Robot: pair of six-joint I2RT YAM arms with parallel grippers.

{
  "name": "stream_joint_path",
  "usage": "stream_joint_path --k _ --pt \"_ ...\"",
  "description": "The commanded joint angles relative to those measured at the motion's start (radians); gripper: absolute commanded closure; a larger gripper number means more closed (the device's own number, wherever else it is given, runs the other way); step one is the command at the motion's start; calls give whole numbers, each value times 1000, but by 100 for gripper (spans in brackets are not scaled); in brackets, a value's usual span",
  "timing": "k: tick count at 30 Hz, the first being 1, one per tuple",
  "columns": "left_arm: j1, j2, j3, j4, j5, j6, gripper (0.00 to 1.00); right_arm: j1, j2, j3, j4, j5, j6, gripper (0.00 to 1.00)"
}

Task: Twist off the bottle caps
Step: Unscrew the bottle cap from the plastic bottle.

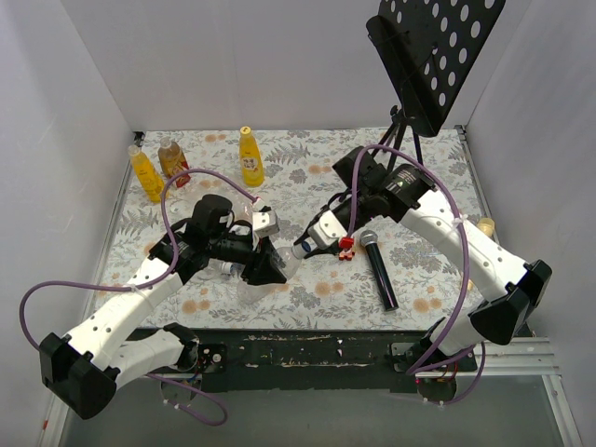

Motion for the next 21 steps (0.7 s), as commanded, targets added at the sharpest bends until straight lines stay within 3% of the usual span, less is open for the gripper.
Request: stream_joint_path --k 1,6,18,21 --pt "16 -5 -4 0 -26 -24 100 -6 -54 -20 -8 -92 62 99" --pt "16 -10 -19 12 -29 -33 100 -17 -63 -38 38 -108 129 89" --pt "16 -7 -30 21 -33 -38 100 -47 -82 -49 184 -123 416 47" --pt "16 -10 -33 23 -33 -40 100 -73 -94 -40 199 -146 493 41"
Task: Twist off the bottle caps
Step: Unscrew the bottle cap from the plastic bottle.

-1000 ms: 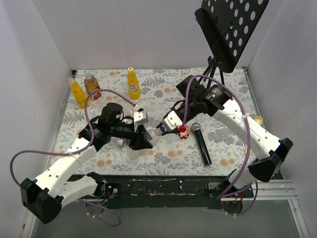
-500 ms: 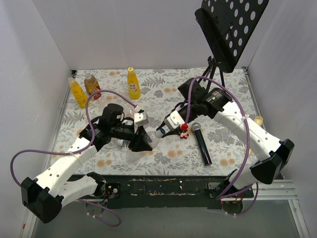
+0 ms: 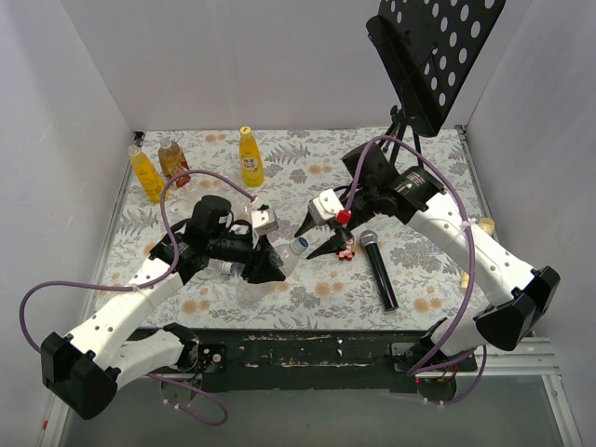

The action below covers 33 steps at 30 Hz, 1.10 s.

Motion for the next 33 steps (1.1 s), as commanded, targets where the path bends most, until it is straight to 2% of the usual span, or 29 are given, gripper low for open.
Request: stream_joint_path --k 1,3,4,7,10,11,12,15,18,22,24,26,33 --pt "8 -14 -10 3 -21 -10 100 -34 -59 29 45 -78 161 40" --pt "8 -15 -10 4 -30 -12 100 -51 -73 24 68 -79 239 40" --pt "8 -18 -10 6 -36 -15 100 -58 -82 12 112 -61 330 40" --pt "8 -23 -10 15 -41 -26 100 -66 -111 -55 358 61 767 40" --pt "8 -23 -10 19 -45 -29 100 -63 -124 -105 469 135 1013 37" --pt "8 -20 -11 19 -45 -30 100 -63 -125 -117 481 146 1050 29" --pt "8 -20 -10 23 -45 -30 100 -61 -124 -123 481 166 1066 16" --pt "8 -18 -8 26 -45 -33 100 -41 -113 -137 469 232 1077 13" --pt "8 -17 -7 27 -47 -36 100 -31 -81 -134 446 221 1077 12" --pt "8 -17 -5 27 -50 -35 100 -12 -36 -105 392 241 1049 14" --pt "8 -14 -1 26 -52 -35 100 -9 -7 -71 346 244 1020 20" --pt "8 -14 -1 27 -53 -33 100 -6 14 -45 305 228 1002 30" --pt "8 -18 -7 21 -62 -27 100 -5 4 -17 285 169 933 97"
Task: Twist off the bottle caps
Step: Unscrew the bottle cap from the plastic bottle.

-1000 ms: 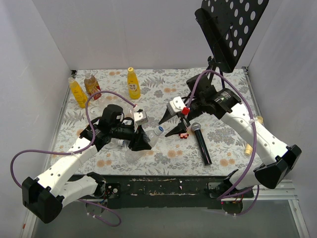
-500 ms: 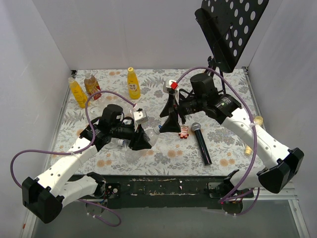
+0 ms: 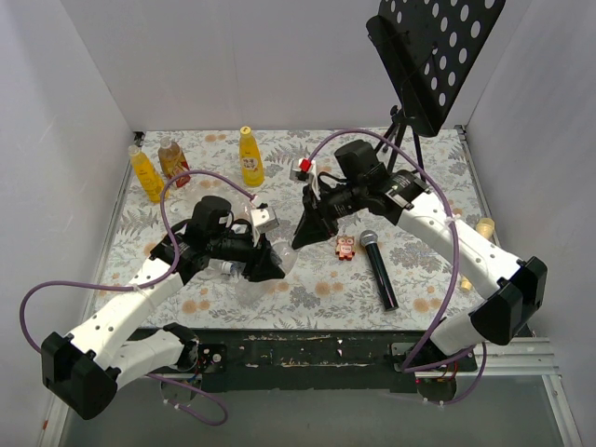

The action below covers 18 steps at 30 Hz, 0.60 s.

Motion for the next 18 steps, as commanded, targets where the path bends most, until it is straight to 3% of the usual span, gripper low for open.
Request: stream_joint_path --k 1,4,8,9,11,14,18 --pt "1 -19 4 8 6 11 100 3 -29 80 -41 -67 -80 99" --pt "0 -24 4 2 9 16 100 3 -6 172 -157 -172 -234 99" --pt "1 -31 4 -3 29 25 100 18 88 364 -660 -230 -1021 99" --pt "1 -30 4 -3 35 26 100 32 83 347 -661 -169 -1084 99" --pt "1 -28 1 -3 53 31 100 52 28 254 -645 -61 -1364 99" --pt "1 -18 3 -12 67 34 100 61 -29 171 -510 26 -1468 99" --pt "1 -28 1 -23 60 45 100 64 16 324 -611 14 -1546 99"
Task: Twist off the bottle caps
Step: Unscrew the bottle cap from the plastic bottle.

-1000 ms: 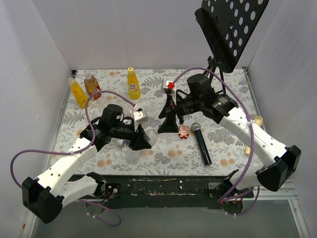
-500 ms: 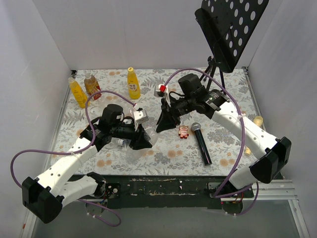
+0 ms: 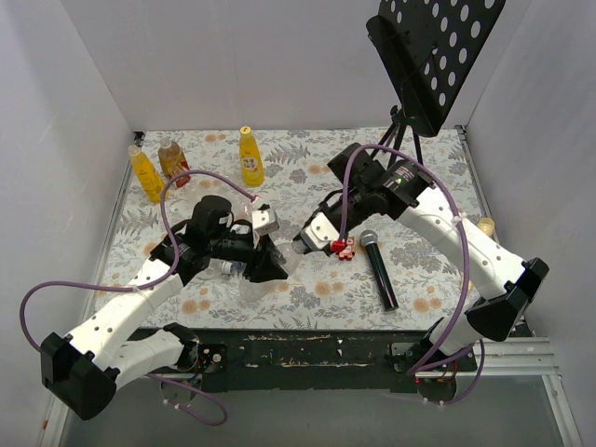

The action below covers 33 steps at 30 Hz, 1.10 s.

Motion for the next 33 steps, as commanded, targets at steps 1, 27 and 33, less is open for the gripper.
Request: stream_joint_path --k 1,27,33 --pt "13 -27 -3 -48 -6 13 100 -8 -13 135 -140 45 -263 99" --pt "13 -1 -26 12 -58 -25 100 -36 -206 -166 537 290 1184 17" --pt "13 9 -15 24 -55 -30 100 -38 -160 -200 526 266 1425 23"
